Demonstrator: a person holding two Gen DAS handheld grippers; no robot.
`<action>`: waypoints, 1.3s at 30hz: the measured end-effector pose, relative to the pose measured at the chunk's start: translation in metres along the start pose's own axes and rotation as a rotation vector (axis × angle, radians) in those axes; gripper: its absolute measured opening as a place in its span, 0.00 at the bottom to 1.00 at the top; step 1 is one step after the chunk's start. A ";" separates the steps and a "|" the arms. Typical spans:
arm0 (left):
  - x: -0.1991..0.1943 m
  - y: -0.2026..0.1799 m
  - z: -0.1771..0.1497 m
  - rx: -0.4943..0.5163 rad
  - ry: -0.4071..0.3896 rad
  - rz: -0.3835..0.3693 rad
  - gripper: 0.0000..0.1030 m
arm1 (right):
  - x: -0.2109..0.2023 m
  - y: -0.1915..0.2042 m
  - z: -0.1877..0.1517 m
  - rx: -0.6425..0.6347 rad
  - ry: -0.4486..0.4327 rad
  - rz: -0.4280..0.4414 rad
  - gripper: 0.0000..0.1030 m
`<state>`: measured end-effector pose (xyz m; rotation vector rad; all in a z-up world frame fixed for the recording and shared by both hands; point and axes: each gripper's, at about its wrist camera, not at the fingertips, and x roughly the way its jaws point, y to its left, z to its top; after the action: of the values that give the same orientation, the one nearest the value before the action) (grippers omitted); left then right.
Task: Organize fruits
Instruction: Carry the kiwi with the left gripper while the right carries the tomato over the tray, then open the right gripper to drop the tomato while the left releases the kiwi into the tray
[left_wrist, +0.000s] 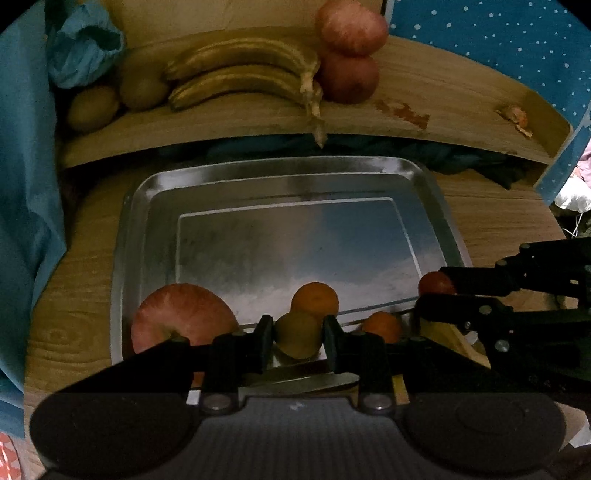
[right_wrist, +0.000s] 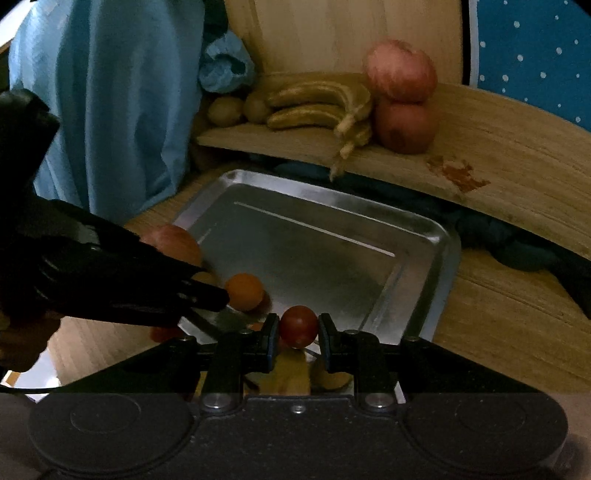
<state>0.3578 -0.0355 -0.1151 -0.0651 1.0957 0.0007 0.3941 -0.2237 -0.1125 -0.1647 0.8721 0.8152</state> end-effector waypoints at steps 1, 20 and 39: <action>0.001 0.000 0.000 -0.003 0.003 0.001 0.31 | 0.002 -0.002 0.000 0.000 0.003 0.001 0.23; 0.006 0.000 0.002 0.000 0.016 0.018 0.45 | 0.009 -0.008 0.000 0.016 0.022 -0.027 0.31; -0.040 0.011 -0.001 0.083 -0.126 -0.029 0.95 | -0.059 0.007 -0.009 0.170 -0.132 -0.217 0.94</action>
<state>0.3377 -0.0237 -0.0803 -0.0060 0.9681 -0.0660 0.3621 -0.2567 -0.0735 -0.0540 0.7794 0.5403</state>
